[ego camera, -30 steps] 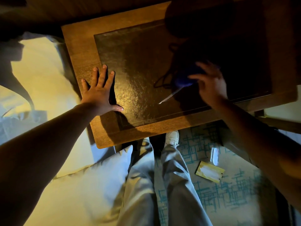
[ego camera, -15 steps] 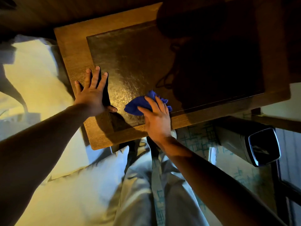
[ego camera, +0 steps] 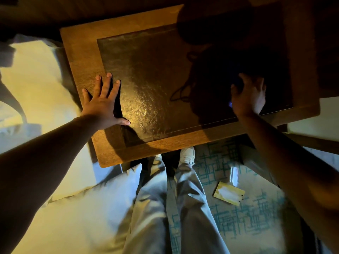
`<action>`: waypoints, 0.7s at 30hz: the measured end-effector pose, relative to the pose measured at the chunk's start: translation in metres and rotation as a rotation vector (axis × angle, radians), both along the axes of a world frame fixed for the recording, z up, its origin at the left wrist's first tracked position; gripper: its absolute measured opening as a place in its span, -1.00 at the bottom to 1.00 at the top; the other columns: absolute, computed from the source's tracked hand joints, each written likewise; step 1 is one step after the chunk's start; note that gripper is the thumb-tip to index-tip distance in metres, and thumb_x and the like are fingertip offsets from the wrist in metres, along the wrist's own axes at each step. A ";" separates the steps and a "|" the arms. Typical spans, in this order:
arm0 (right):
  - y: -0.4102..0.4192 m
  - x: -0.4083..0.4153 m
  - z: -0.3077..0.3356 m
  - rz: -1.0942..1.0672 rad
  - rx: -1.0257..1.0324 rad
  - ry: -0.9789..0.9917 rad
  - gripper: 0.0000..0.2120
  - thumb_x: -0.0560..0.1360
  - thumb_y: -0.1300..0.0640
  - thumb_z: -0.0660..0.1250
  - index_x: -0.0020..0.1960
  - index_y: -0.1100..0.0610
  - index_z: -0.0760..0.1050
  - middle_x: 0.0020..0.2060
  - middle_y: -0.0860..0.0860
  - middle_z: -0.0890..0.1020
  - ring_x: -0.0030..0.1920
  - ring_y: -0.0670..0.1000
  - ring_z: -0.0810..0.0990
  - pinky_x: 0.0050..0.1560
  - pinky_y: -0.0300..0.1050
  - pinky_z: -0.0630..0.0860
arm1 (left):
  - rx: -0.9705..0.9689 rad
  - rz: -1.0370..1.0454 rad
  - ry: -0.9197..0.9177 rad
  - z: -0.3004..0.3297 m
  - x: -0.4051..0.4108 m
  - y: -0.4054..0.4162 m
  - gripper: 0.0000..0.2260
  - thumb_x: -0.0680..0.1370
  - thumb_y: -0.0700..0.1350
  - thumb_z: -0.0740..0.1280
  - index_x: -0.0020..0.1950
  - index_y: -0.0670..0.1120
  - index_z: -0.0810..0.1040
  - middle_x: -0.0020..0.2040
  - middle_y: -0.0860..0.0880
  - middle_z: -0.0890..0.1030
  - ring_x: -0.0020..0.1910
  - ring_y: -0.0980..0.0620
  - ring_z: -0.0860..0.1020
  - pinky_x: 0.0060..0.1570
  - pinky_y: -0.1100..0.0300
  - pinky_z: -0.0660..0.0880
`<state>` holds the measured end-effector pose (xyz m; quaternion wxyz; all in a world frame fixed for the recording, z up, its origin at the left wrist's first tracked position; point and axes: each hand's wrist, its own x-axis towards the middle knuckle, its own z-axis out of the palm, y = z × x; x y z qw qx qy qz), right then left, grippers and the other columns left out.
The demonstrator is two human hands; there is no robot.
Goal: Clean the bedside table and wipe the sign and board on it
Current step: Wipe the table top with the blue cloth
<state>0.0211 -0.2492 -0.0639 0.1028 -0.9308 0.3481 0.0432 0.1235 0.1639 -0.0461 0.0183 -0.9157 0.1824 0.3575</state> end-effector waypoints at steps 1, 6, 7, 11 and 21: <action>0.016 -0.003 -0.001 -0.009 0.004 -0.013 -0.58 0.58 -0.05 0.27 0.43 -0.08 0.41 0.40 0.17 0.39 0.32 0.24 0.42 0.08 0.12 0.51 | 0.001 0.002 -0.003 0.000 0.000 0.000 0.29 0.20 0.40 0.52 0.61 0.09 -0.30 0.60 0.01 -0.39 0.57 -0.11 -0.39 0.47 -0.40 -0.15; 0.123 -0.026 -0.006 0.087 0.147 -0.065 -0.65 0.54 -0.01 0.33 0.32 -0.11 0.52 0.34 0.15 0.46 0.26 0.23 0.47 0.02 0.10 0.59 | 0.005 0.004 -0.011 -0.001 -0.001 0.000 0.29 0.19 0.41 0.52 0.61 0.11 -0.29 0.60 0.03 -0.39 0.57 -0.10 -0.38 0.46 -0.40 -0.14; 0.145 -0.030 -0.005 0.166 0.183 -0.049 -0.66 0.54 -0.01 0.33 0.32 -0.11 0.53 0.35 0.15 0.45 0.28 0.24 0.46 0.05 0.12 0.59 | 0.004 0.004 -0.011 -0.001 -0.001 0.001 0.29 0.19 0.41 0.52 0.61 0.11 -0.29 0.60 0.03 -0.39 0.57 -0.10 -0.38 0.46 -0.41 -0.14; 0.207 -0.042 -0.002 0.449 0.299 -0.024 -0.63 0.49 0.06 0.39 0.29 -0.08 0.54 0.26 0.09 0.46 0.17 0.16 0.48 -0.05 -0.01 0.59 | 0.001 0.008 0.002 -0.001 0.000 0.001 0.29 0.19 0.43 0.50 0.61 0.11 -0.30 0.60 0.04 -0.40 0.57 -0.11 -0.37 0.46 -0.41 -0.13; 0.092 0.002 -0.018 0.330 0.073 -0.078 -0.62 0.53 -0.14 0.27 0.32 -0.13 0.52 0.25 0.12 0.52 0.12 0.22 0.53 0.06 0.10 0.49 | -0.003 0.012 -0.025 -0.003 0.000 0.002 0.31 0.17 0.43 0.51 0.61 0.12 -0.29 0.60 0.04 -0.38 0.58 -0.10 -0.36 0.47 -0.40 -0.13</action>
